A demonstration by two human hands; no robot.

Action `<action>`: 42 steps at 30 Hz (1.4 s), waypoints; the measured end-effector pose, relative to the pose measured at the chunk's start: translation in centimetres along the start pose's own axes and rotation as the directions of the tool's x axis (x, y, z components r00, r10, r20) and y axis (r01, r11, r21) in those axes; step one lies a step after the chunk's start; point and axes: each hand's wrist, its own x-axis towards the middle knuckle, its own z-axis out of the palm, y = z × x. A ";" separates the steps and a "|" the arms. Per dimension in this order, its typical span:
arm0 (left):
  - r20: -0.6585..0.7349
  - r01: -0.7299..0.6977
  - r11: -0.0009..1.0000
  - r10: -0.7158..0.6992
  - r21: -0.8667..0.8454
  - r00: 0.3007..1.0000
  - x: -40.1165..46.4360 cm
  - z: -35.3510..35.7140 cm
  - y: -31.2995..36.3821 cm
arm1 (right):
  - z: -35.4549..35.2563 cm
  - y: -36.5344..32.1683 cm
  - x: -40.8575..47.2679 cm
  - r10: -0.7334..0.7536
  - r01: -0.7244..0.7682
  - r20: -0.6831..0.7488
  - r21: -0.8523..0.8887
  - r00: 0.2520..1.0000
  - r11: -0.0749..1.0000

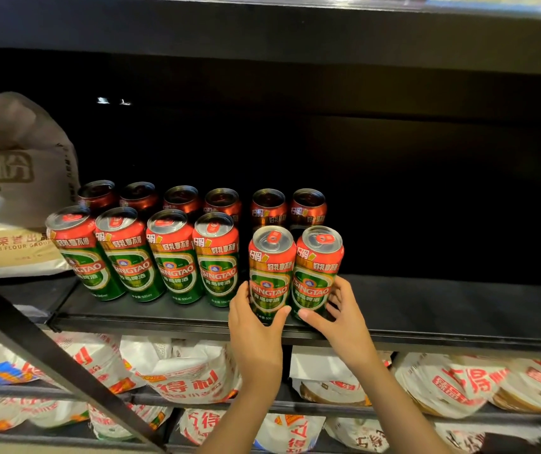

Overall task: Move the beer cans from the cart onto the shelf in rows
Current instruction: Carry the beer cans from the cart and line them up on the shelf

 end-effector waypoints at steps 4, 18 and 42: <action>0.080 -0.047 0.999 0.048 -0.011 0.996 -0.1 -0.6 -0.8 | 0.2 0.3 0.2 -0.006 0.006 -0.062 0.005 0.998 1.000; -0.045 0.038 0.992 -0.044 -0.119 0.998 -0.1 0.0 -0.2 | 0.8 0.7 -0.7 -0.038 0.033 -0.064 -0.090 0.997 0.995; -0.159 0.051 0.999 -0.049 0.006 0.986 0.9 0.7 0.0 | 3.0 0.9 0.9 -0.063 0.048 -0.168 -0.092 0.984 0.995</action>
